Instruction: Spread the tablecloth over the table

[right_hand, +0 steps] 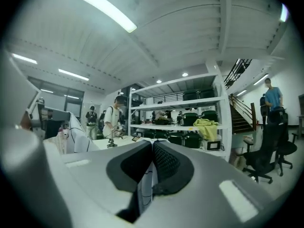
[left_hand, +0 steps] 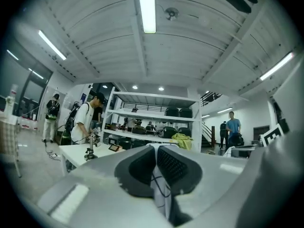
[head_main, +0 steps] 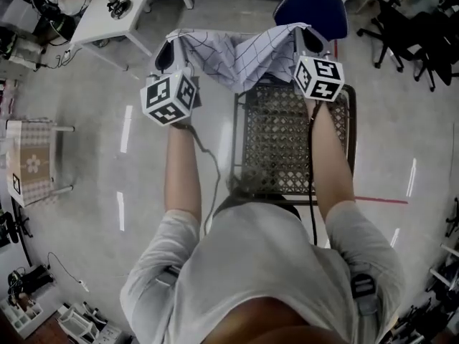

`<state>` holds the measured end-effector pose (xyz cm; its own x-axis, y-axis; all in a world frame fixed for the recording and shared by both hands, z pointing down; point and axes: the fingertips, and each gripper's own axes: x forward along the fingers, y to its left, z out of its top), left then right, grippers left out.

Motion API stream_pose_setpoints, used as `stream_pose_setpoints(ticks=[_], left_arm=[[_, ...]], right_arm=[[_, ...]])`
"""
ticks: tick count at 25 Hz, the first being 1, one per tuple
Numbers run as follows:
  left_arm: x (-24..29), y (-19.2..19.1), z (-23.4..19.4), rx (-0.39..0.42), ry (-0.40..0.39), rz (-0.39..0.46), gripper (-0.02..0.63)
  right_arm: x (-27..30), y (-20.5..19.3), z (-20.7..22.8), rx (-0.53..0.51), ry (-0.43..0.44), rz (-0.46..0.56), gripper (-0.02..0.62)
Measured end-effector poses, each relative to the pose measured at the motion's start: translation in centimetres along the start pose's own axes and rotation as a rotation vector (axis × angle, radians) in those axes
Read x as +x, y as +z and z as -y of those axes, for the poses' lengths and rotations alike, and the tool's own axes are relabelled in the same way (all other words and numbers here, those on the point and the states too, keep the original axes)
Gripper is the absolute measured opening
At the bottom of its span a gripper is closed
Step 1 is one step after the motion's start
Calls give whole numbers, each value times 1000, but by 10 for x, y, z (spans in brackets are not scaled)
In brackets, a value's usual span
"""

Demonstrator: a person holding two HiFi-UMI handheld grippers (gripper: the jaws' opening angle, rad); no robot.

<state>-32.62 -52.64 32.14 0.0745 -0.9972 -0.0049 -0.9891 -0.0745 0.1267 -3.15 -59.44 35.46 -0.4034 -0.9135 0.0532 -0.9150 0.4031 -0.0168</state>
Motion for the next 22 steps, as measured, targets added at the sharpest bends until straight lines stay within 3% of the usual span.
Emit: stream_pose_setpoints(ticks=[3, 6, 11, 14, 17, 22], left_arm=[[-36, -6, -38, -11, 29, -12, 28], [-56, -20, -58, -14, 36, -41, 28], [-66, -34, -50, -7, 73, -61, 28], [-67, -35, -42, 18, 55, -78, 28], [-44, -43, 21, 54, 18, -97, 28], [6, -29, 147, 128, -55, -79, 28]], right_arm=[[2, -12, -74, 4, 90, -27, 8], [-3, -29, -110, 34, 119, -65, 8], [-17, -59, -77, 107, 89, -114, 8], [-18, -70, -58, 147, 50, -134, 8], [-28, -81, 12, 194, 25, -153, 8], [-69, -65, 197, 250, -87, -121, 8]])
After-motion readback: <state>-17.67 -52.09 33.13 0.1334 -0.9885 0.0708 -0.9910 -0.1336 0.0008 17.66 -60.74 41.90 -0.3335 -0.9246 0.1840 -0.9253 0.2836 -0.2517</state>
